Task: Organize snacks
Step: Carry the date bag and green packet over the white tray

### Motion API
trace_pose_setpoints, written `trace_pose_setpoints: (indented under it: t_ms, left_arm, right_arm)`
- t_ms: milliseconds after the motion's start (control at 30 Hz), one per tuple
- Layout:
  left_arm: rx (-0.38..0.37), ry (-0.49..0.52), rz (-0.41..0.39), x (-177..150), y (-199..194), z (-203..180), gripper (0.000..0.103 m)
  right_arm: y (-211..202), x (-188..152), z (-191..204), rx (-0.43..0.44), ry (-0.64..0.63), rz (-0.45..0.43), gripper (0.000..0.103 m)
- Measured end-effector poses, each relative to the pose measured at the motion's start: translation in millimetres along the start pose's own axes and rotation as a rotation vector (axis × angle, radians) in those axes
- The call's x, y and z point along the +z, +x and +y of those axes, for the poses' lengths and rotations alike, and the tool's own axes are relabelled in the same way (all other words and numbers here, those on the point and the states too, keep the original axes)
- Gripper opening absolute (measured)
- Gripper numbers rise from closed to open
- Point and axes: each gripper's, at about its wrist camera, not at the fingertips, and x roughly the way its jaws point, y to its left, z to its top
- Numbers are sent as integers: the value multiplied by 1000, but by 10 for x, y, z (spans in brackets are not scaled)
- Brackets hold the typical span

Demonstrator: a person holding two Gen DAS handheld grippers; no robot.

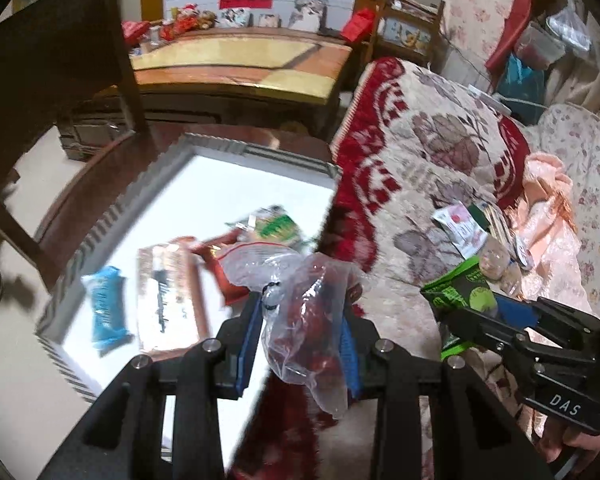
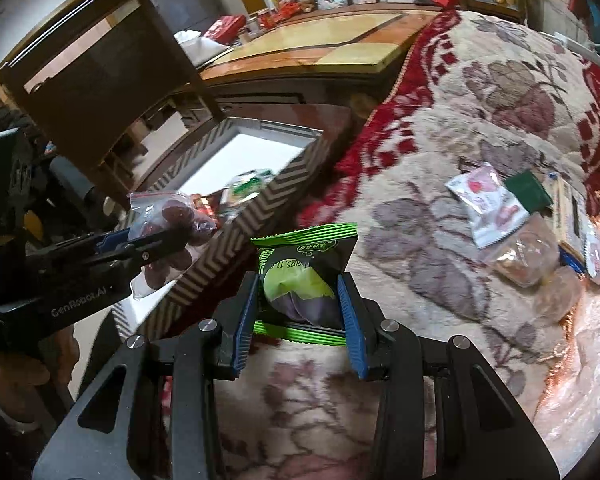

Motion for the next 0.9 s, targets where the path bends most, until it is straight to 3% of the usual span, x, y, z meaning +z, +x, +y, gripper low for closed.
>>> trace_pose_setpoints:
  t_ms: [400, 900]
  left_arm:
    - [57, -81, -38, 2, -119, 463, 38]
    - [92, -157, -17, -35, 0, 876, 38]
  right_arm:
    - [88, 184, 404, 16, -77, -4, 38]
    - [367, 430, 771, 33, -142, 12, 38]
